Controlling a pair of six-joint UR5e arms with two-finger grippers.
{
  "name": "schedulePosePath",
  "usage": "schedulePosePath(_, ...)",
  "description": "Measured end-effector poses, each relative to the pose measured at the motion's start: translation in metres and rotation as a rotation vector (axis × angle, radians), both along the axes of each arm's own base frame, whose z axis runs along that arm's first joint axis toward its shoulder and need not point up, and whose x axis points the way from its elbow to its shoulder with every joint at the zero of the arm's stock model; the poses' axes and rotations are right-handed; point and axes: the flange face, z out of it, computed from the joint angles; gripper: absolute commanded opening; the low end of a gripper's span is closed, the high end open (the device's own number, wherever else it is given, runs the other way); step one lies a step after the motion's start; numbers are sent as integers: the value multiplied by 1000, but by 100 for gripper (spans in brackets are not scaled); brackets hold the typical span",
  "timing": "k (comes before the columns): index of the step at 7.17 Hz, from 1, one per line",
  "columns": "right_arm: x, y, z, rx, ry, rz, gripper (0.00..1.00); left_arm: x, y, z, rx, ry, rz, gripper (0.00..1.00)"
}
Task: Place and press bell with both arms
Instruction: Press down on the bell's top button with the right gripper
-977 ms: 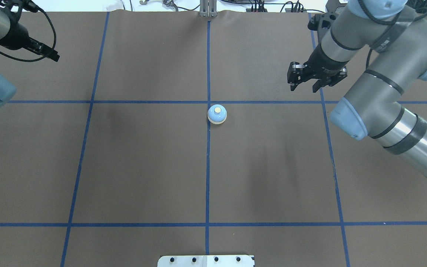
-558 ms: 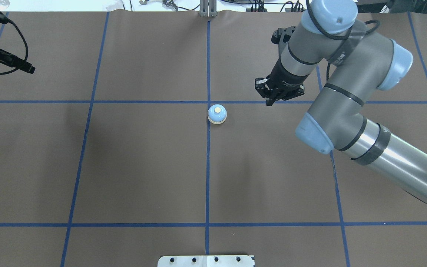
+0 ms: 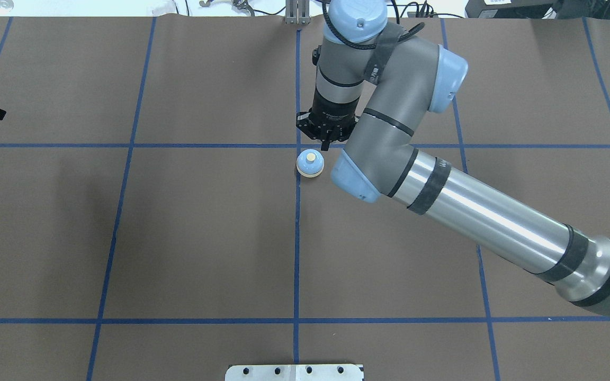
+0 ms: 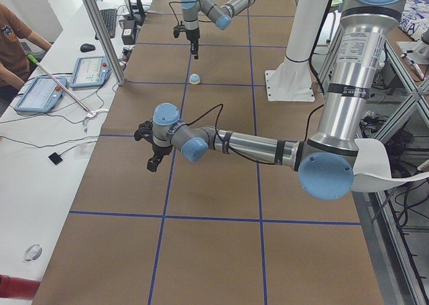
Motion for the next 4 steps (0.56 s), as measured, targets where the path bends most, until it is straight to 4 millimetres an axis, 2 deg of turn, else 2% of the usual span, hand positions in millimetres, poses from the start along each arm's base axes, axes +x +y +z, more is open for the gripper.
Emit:
schedulePosePath(2, -24, 2, -6, 14, 28, -6, 0, -5, 2, 3, 1, 2, 7, 100)
schedulePosePath(4, -42, -7, 4, 19, 58, -1, 0, -6, 3, 4, 0, 2, 7, 100)
